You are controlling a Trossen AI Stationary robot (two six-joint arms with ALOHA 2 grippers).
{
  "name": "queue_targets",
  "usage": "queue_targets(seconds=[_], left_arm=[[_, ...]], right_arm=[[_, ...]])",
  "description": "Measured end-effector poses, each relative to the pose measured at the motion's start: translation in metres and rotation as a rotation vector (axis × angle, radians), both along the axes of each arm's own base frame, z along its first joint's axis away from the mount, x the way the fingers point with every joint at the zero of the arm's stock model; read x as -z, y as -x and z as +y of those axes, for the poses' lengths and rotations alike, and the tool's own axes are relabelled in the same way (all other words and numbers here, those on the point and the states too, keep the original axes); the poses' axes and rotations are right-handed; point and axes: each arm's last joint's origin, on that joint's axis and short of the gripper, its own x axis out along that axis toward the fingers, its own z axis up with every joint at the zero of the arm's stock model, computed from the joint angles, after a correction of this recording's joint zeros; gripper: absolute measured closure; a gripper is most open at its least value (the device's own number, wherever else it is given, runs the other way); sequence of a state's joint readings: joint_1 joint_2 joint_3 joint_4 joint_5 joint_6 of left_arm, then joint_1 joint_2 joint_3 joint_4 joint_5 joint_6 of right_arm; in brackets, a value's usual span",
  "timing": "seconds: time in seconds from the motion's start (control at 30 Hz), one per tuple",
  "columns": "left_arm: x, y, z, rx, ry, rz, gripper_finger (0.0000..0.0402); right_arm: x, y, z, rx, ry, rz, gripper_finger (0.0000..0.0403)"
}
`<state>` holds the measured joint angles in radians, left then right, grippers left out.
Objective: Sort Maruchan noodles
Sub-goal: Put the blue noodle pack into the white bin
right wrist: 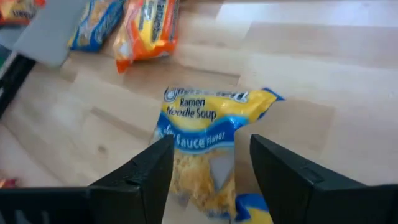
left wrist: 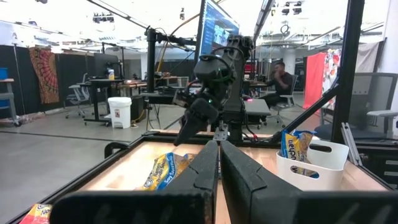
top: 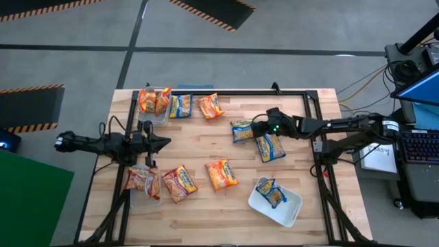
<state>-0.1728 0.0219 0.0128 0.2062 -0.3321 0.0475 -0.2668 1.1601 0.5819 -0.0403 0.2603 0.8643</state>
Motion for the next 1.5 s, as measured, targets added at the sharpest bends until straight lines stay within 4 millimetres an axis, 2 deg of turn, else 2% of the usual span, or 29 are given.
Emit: queue_targets(seconds=[0.17, 0.43, 0.7, 0.83, 0.93, 1.03, 1.2, 1.33, 1.5], left_arm=[[0.000, 0.000, 0.000, 0.000, 0.000, 0.000, 0.0402], [0.000, 0.000, 0.000, 0.000, 0.000, 0.000, 0.0402], [0.000, 0.000, 0.000, 0.000, 0.000, 0.001, 0.0402], [0.000, 0.000, 0.000, -0.001, 0.000, -0.002, 0.0402], [-0.002, 0.000, 0.000, -0.007, -0.019, -0.017, 0.0402], [-0.005, 0.001, 0.001, -0.027, -0.050, -0.036, 0.0402], [-0.009, 0.003, 0.002, -0.098, -0.082, -0.071, 0.0402], [-0.009, 0.003, 0.003, -0.125, -0.080, -0.065, 0.0402], [-0.008, 0.003, 0.004, -0.140, -0.077, -0.056, 0.0402]], right_arm=[[-0.014, -0.002, 0.005, -0.134, -0.148, 0.073, 0.0218], [-0.021, 0.003, 0.025, -0.229, -0.305, 0.378, 0.0270], [0.003, 0.004, 0.047, -0.262, -0.350, 0.520, 0.0354], [0.015, -0.001, 0.043, -0.241, -0.307, 0.579, 0.0389], [0.022, -0.008, 0.035, -0.230, -0.272, 0.565, 0.0393], [0.025, -0.015, 0.026, -0.168, -0.163, 0.551, 0.0394], [0.007, -0.015, 0.012, -0.098, -0.031, 0.498, 0.0394], [-0.013, -0.008, 0.011, -0.196, -0.148, 0.410, 0.0394], [-0.009, 0.000, 0.017, -0.245, -0.331, 0.421, 0.0394]])
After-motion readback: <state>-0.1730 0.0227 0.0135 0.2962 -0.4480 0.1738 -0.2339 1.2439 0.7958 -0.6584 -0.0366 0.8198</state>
